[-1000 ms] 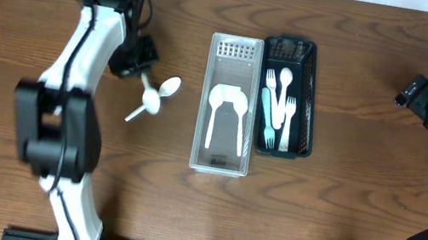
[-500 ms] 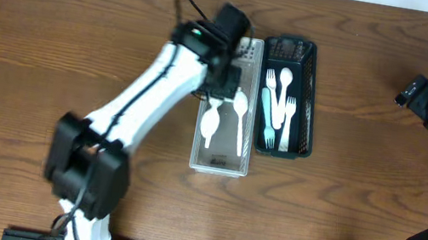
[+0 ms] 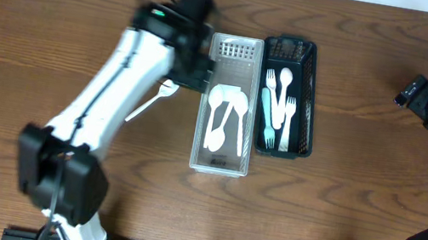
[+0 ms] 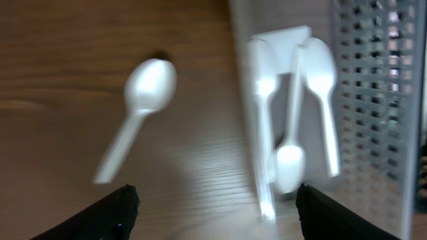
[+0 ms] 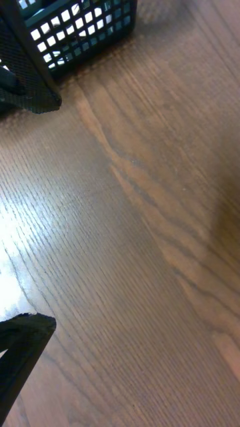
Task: Pack container
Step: 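Drop the spoon into the clear tray with the left gripper, then grasp the last white spoon with the left gripper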
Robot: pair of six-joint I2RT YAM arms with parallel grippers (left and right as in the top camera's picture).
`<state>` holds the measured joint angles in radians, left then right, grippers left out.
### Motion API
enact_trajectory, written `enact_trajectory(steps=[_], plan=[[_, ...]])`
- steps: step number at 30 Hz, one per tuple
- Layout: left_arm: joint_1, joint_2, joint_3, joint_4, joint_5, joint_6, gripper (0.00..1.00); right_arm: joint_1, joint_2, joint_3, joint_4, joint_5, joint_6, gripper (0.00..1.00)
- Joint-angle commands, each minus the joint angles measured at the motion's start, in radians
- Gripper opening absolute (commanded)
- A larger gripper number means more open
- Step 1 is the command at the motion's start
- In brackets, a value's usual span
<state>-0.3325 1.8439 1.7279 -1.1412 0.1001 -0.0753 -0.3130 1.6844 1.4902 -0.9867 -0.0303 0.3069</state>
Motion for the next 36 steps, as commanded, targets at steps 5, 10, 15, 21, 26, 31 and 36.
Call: enact_trajectory(steps=[5,10,15,21,26,31,36], plan=[[0.196,0.042,-0.055,0.001,-0.014,0.400,0.75,-0.006,-0.001,-0.003,-0.001,-0.003,0.014,0.99],[0.241,0.144,-0.086,0.025,-0.015,0.483,0.71,-0.006,-0.001,-0.003,-0.001,-0.003,0.014,0.99],[0.237,0.224,-0.086,0.082,-0.023,0.494,0.70,-0.006,-0.001,-0.003,-0.001,-0.003,0.014,0.99],[0.237,0.278,-0.086,0.132,-0.023,0.539,0.65,-0.006,-0.001,-0.003,-0.001,-0.003,0.014,0.99],[0.235,0.328,-0.086,0.133,-0.023,0.554,0.60,-0.006,-0.001,-0.003,-0.001,-0.003,0.014,0.99],[0.220,0.369,-0.089,0.132,-0.063,0.530,0.58,-0.006,-0.001,-0.003,-0.001,-0.003,0.014,0.99],[0.188,0.382,-0.089,0.137,-0.089,0.526,0.58,-0.006,-0.001,-0.003,-0.001,-0.003,0.014,0.99]])
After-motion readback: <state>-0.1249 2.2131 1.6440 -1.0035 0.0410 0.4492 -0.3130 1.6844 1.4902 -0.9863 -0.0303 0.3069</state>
